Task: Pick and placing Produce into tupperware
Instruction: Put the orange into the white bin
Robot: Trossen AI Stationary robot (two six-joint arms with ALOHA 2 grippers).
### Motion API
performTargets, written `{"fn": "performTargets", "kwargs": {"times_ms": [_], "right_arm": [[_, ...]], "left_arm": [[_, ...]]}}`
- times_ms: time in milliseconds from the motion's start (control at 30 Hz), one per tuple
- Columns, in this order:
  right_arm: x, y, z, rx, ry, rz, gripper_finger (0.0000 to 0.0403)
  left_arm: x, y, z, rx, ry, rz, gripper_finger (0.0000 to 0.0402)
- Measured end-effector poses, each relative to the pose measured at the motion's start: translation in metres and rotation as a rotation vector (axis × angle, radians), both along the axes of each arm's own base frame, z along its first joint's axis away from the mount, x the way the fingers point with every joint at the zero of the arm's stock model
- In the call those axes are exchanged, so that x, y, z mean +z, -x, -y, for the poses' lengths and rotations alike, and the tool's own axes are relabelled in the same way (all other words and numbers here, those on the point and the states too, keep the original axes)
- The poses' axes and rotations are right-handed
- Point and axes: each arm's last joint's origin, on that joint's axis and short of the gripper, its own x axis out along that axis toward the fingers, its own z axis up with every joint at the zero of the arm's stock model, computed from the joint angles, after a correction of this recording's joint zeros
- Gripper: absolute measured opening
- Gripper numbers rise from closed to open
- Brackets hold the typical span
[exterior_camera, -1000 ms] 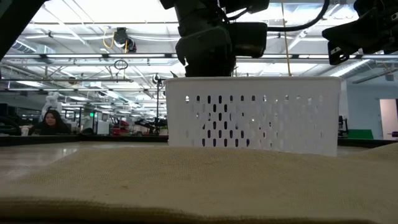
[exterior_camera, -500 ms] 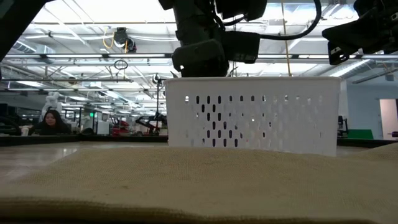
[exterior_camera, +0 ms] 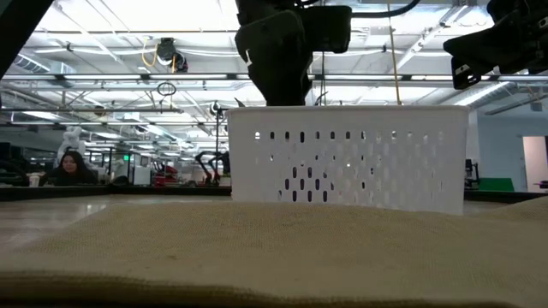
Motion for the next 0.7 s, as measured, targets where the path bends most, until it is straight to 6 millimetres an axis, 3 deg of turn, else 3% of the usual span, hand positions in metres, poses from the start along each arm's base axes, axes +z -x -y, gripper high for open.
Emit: {"fn": "performTargets", "kwargs": {"times_ms": [167,467,600,700], "right_arm": [[0.0,0.0,0.0,0.0,0.0,0.0,0.0],[0.0,0.0,0.0,0.0,0.0,0.0,0.0],[0.0,0.0,0.0,0.0,0.0,0.0,0.0],[0.0,0.0,0.0,0.0,0.0,0.0,0.0]], "left_arm": [[0.0,0.0,0.0,-0.013,-0.005,-0.002,0.0208],[-0.001,0.002,0.0,-0.037,-0.016,-0.022,0.0023],[-0.001,0.005,-0.001,-0.063,-0.029,-0.054,0.0011],[0.011,0.01,-0.001,-0.06,-0.054,-0.037,0.0004]]}}
